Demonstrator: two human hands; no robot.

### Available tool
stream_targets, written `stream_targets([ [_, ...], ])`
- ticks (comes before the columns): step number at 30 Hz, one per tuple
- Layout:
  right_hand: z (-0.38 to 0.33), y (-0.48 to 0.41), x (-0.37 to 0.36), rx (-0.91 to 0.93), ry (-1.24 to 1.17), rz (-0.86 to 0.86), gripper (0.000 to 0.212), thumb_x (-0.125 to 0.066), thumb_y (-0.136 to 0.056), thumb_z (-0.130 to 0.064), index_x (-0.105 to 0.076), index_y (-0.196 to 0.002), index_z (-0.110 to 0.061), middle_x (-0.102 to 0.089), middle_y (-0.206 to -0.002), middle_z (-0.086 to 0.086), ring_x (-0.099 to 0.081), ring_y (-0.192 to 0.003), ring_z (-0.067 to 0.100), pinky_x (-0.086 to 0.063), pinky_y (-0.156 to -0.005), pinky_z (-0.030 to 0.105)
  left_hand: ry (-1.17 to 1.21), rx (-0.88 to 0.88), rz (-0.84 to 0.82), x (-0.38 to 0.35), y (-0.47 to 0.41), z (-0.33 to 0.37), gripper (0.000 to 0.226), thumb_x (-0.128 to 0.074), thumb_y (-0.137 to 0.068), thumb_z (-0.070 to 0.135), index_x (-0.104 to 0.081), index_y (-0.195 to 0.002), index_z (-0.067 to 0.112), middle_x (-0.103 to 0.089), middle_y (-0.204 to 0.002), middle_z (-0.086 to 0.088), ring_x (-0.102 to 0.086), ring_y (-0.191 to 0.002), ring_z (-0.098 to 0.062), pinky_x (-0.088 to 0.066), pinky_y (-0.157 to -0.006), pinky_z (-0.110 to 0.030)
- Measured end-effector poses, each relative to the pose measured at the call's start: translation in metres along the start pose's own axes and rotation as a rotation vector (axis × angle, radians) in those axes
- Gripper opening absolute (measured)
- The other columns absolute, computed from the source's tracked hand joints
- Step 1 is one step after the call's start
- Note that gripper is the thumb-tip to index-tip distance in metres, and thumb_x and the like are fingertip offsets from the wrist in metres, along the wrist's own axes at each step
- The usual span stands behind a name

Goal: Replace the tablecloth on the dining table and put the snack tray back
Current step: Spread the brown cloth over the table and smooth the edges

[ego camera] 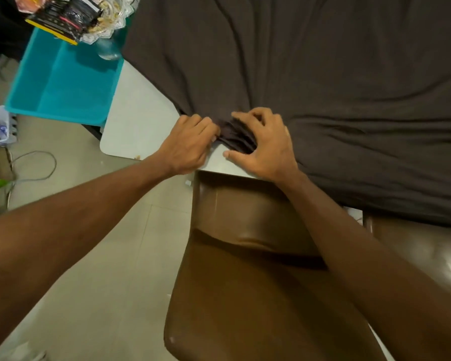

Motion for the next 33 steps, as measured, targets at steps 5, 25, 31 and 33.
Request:
stream_targets([
  [5, -0.017, 0.017, -0.014, 0.082, 0.193, 0.030, 0.050, -0.064, -0.081, -0.052, -0.065, -0.123, -0.024, -0.059, -0.118, 0.004, -0.054, -0.098, 0.023, -0.044, -0.073, 0.037, 0.047, -0.004, -0.007, 0.007, 0.020, 0.002, 0.021, -0.037, -0.098, 0.024, -0.053, -0.097, 0.012, -0.054, -0.085, -0.008, -0.033, -0.071, -0.016, -0.025, -0.067, -0.033],
  [25, -0.036, -0.001, 0.000, -0.430, -0.222, -0.238, 0.034, -0.038, -0.092, -0.019, -0.033, -0.058, -0.017, -0.041, -0.057, -0.002, -0.038, -0.057, 0.018, -0.030, -0.060, 0.036, -0.102, -0.034, -0.100, 0.051, -0.003, -0.040, 0.028, -0.037, -0.086, 0.021, -0.061, -0.091, 0.008, -0.062, -0.080, -0.014, -0.053, -0.071, -0.033, -0.042, -0.064, -0.042],
  [31, -0.059, 0.018, -0.006, -0.187, 0.100, -0.254, 0.015, -0.044, -0.097, -0.038, -0.052, -0.096, -0.025, -0.063, -0.085, -0.001, -0.058, -0.075, 0.025, -0.040, -0.066, 0.035, -0.067, -0.114, -0.052, 0.067, 0.026, -0.030, 0.026, -0.041, -0.096, 0.033, -0.049, -0.083, 0.012, -0.057, -0.069, -0.012, -0.052, -0.060, -0.033, -0.039, -0.055, -0.040],
  [33, -0.073, 0.023, -0.006, -0.027, 0.110, -0.161, 0.040, -0.049, -0.093, -0.058, -0.052, -0.119, -0.027, -0.065, -0.101, -0.002, -0.060, -0.085, 0.018, -0.046, -0.068, 0.033, -0.059, -0.098, -0.052, 0.065, 0.030, -0.026, 0.027, -0.044, -0.098, 0.037, -0.048, -0.084, 0.014, -0.059, -0.069, -0.011, -0.054, -0.061, -0.032, -0.038, -0.054, -0.038],
])
Point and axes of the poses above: each hand's wrist, its own y-axis away from the middle knuckle, its own x-axis out of the back of the hand, z = x × y, the point moved 4 cm from there along -y, towards the middle knuckle
